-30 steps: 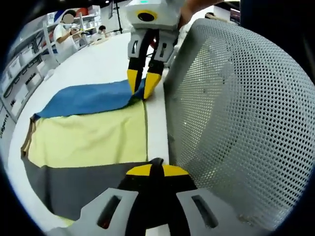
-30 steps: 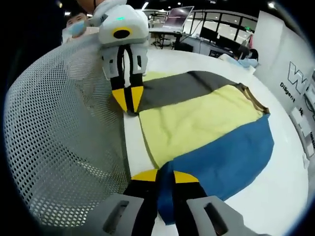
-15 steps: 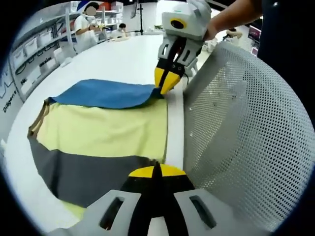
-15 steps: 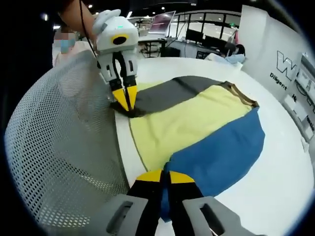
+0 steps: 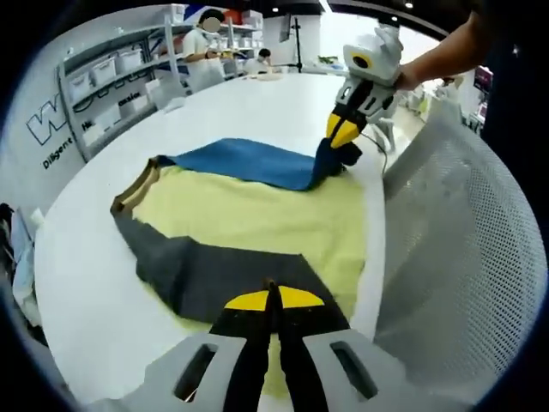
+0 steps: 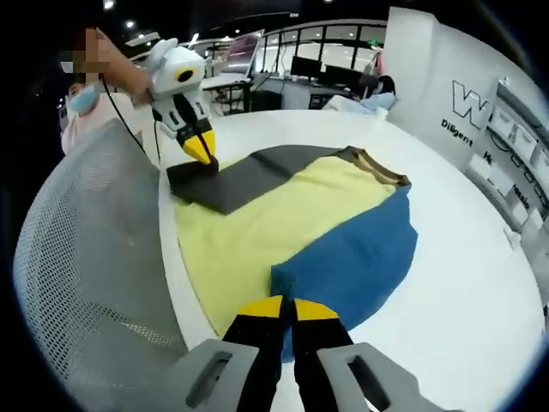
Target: Fold the garment on the visible template until the final outline fits inside the template.
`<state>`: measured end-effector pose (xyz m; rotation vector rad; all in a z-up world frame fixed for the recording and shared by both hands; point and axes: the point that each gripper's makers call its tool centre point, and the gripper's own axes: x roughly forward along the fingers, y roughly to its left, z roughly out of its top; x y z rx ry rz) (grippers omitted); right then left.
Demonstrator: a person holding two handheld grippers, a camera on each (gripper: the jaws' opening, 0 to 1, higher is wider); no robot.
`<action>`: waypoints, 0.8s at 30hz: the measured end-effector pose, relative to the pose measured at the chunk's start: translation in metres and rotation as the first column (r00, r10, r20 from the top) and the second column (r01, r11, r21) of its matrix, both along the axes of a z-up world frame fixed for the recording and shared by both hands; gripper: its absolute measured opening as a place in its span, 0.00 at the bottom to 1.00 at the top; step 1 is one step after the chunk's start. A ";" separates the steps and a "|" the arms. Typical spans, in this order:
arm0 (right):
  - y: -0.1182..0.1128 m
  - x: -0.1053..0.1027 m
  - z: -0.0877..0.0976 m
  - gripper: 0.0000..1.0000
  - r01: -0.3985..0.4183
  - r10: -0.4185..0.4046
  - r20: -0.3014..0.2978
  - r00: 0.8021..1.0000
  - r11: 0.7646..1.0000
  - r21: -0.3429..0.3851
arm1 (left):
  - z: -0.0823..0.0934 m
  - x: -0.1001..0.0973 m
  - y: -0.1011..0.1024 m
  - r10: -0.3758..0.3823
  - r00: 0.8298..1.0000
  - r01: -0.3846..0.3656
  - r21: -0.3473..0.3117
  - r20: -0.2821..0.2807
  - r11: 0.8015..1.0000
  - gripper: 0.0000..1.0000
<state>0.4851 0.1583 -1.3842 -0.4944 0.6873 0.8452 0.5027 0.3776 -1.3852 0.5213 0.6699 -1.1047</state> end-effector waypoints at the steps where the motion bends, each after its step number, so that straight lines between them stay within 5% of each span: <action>1: -0.003 0.004 0.002 0.00 0.001 -0.001 0.011 1.000 1.000 -0.009 | 0.002 0.004 0.003 0.008 1.000 -0.008 -0.001 0.008 1.000 0.01; 11: -0.034 0.043 0.029 0.00 0.065 -0.062 0.080 0.995 0.997 -0.042 | 0.016 0.033 0.028 0.115 0.992 -0.115 -0.020 0.051 0.993 0.01; 24: -0.060 0.066 0.043 0.00 0.131 -0.122 0.122 0.985 0.989 -0.065 | 0.027 0.059 0.059 0.222 0.971 -0.220 -0.031 0.092 0.975 0.01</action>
